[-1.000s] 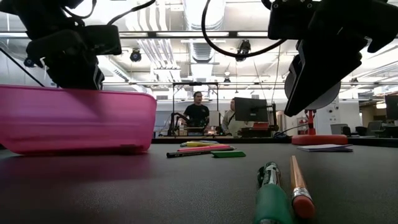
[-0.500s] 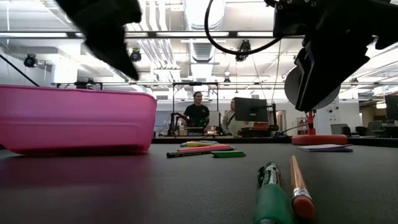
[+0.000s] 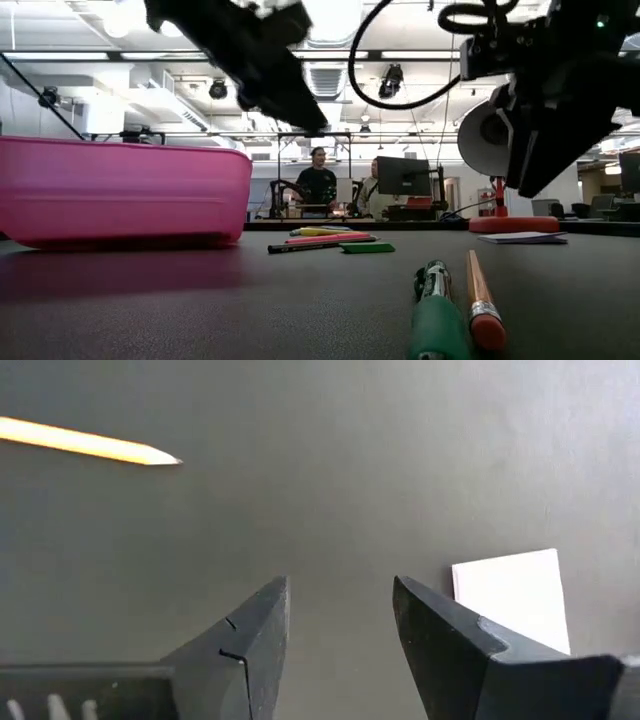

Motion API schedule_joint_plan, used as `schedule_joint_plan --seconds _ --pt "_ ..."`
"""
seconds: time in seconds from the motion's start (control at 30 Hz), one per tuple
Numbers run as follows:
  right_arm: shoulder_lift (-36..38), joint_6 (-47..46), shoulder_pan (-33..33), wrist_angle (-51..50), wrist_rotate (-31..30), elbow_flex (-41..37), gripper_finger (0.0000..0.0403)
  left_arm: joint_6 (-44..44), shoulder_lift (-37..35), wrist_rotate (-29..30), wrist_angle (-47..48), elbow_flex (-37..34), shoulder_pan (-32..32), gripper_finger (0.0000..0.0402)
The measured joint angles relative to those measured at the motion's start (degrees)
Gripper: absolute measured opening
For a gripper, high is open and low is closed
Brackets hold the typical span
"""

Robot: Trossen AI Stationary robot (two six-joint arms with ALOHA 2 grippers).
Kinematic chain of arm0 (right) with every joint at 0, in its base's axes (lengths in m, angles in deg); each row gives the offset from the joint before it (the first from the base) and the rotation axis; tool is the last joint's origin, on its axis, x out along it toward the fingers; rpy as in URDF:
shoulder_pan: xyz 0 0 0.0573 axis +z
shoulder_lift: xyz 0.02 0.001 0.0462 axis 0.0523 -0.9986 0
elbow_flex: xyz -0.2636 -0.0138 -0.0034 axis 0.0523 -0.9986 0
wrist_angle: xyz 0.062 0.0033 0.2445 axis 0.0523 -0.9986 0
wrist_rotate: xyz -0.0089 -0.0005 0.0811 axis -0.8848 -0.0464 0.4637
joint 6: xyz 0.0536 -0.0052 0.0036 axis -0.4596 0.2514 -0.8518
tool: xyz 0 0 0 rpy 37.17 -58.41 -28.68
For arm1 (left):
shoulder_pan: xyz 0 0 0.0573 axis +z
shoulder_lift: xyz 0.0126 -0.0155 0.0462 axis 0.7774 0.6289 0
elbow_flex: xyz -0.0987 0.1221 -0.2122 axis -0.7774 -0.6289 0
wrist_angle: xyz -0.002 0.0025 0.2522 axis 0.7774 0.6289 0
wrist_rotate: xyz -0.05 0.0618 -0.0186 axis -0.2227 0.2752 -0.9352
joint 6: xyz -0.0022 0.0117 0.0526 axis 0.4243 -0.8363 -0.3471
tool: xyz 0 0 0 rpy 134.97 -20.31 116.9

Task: Pack school essentials
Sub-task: Put the pink pen into the pink supply box

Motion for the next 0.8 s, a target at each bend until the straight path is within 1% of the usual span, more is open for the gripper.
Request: schedule_joint_plan --seconds 0.03,0.13,0.3,0.57,0.8 --pt "0.0 0.0 0.0 -0.1 0.0 -0.4 0.0171 -0.1 1.9 -1.0 1.0 1.5 0.6 0.0134" --pt "0.0 0.0 0.0 -0.1 0.0 -1.8 0.0171 -0.1 6.7 -1.7 4.0 5.4 2.1 0.0134" --pt "0.0 0.0 0.0 -0.1 0.0 -3.8 0.0171 0.4 11.9 -4.0 4.5 7.6 4.0 0.0134" --pt "4.2 0.6 0.0 0.0 -0.7 -8.3 0.0171 2.4 15.5 -4.0 3.4 7.7 4.3 0.0134" --pt "11.7 -1.0 0.0 3.2 -3.4 -12.1 0.0171 5.1 16.6 -2.3 2.7 7.7 4.6 0.0134"
